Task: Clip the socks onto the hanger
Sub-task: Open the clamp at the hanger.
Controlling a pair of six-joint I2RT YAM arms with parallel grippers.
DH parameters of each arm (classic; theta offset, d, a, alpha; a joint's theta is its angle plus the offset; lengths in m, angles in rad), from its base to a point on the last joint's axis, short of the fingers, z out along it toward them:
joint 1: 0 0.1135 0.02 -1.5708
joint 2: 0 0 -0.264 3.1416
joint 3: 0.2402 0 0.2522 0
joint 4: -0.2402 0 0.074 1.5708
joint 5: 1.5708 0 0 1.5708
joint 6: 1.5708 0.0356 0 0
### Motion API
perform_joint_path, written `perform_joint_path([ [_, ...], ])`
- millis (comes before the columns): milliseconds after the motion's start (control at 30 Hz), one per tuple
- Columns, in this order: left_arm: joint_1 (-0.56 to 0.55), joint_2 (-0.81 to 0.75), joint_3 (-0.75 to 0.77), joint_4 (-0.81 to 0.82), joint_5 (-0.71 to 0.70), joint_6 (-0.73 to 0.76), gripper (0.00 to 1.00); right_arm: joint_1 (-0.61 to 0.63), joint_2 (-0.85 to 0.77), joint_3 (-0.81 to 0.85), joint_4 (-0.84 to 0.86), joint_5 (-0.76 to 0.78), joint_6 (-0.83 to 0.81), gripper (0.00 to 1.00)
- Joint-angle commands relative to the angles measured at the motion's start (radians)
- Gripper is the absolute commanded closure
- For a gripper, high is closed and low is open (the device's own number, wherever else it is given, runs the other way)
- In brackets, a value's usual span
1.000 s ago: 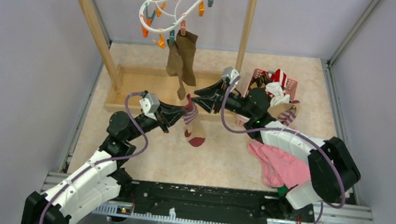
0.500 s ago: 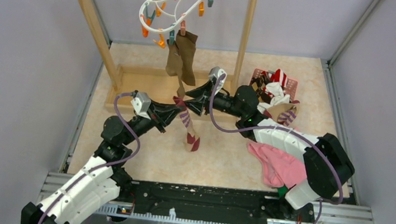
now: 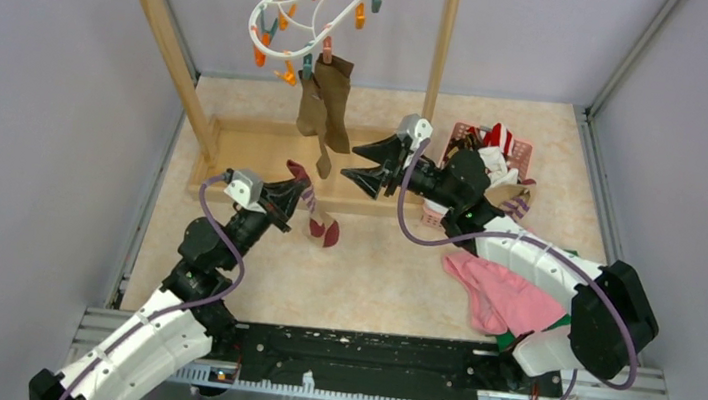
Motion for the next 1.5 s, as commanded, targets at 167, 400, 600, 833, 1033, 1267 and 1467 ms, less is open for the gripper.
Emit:
perform_joint_path([
  [167,-0.015,-0.005,0.017,0.01,-0.134,0.094,1.0,-0.004,0.065,0.126,0.063,-0.112,-0.008,0.48],
  [400,-0.015,-0.077,-0.041,0.002,-0.133,0.09,1.0,0.012,0.145,0.296,0.069,-0.124,-0.023,0.47],
  [600,-0.015,-0.117,-0.075,-0.005,-0.191,0.05,1.0,0.086,0.208,0.389,0.07,-0.072,-0.257,0.35],
  [833,-0.015,-0.121,-0.083,-0.004,-0.203,0.036,1.0,0.126,0.285,0.494,0.064,-0.044,-0.368,0.32],
  [1033,-0.016,-0.124,-0.092,0.005,-0.205,0.028,1.0,0.153,0.343,0.566,0.08,0.046,-0.364,0.31],
  [1267,-0.021,-0.135,-0.098,0.005,-0.216,0.024,1.0,0.168,0.413,0.639,0.104,0.149,-0.299,0.35],
  [1467,-0.032,-0.14,-0.102,0.008,-0.224,0.024,1.0,0.174,0.454,0.677,0.106,0.211,-0.27,0.36],
])
